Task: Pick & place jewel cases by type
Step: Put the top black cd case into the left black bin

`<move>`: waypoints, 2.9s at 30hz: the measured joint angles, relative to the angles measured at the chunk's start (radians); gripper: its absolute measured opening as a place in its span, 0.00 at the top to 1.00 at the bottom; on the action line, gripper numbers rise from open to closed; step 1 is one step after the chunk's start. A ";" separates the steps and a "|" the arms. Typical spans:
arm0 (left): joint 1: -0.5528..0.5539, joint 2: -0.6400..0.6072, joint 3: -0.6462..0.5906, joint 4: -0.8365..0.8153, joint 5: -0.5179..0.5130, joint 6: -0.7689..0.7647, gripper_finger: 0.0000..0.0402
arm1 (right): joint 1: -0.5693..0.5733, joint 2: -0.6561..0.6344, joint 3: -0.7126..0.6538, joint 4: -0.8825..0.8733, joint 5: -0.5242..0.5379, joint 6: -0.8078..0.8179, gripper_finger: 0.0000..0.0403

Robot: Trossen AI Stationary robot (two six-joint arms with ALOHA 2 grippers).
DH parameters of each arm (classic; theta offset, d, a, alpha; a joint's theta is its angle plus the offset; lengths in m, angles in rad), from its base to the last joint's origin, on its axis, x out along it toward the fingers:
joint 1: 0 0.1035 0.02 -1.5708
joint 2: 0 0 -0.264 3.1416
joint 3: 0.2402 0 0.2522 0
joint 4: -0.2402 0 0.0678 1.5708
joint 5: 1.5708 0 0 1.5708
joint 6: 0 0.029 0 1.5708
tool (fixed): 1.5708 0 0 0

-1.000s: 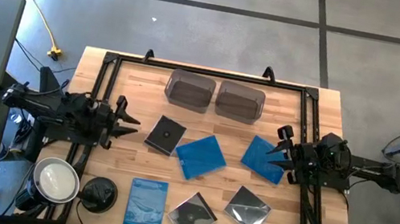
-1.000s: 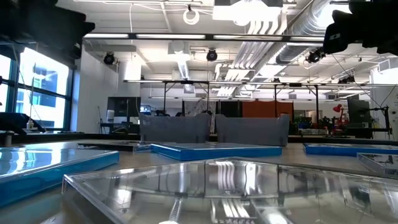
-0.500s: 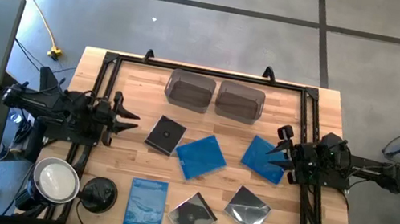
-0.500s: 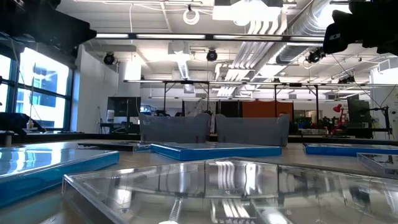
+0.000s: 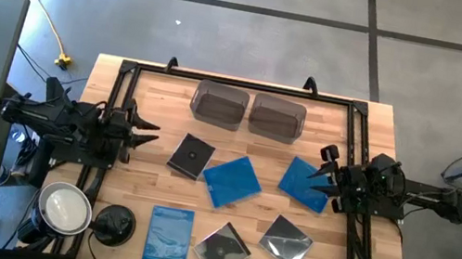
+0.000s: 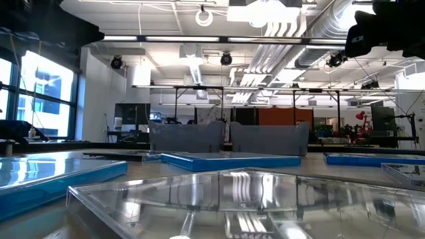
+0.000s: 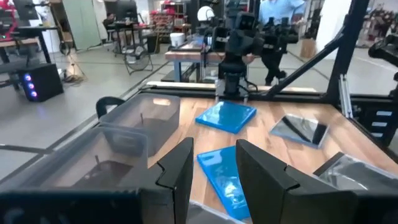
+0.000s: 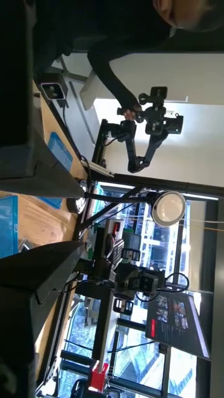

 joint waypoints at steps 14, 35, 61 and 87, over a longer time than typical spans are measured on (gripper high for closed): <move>0.000 0.153 0.018 0.002 -0.175 -0.054 0.70 | 0.000 0.000 0.000 0.000 0.000 0.000 0.71; 0.000 0.217 0.018 -0.006 -0.160 -0.162 0.70 | 0.000 0.000 0.000 0.000 0.000 0.000 0.71; 0.000 0.292 0.018 0.003 -0.196 -0.159 0.70 | 0.000 0.000 0.000 0.000 0.000 0.000 0.71; 0.000 0.292 0.017 0.047 -0.104 -0.211 0.70 | 0.000 0.000 0.000 0.013 0.001 0.000 0.71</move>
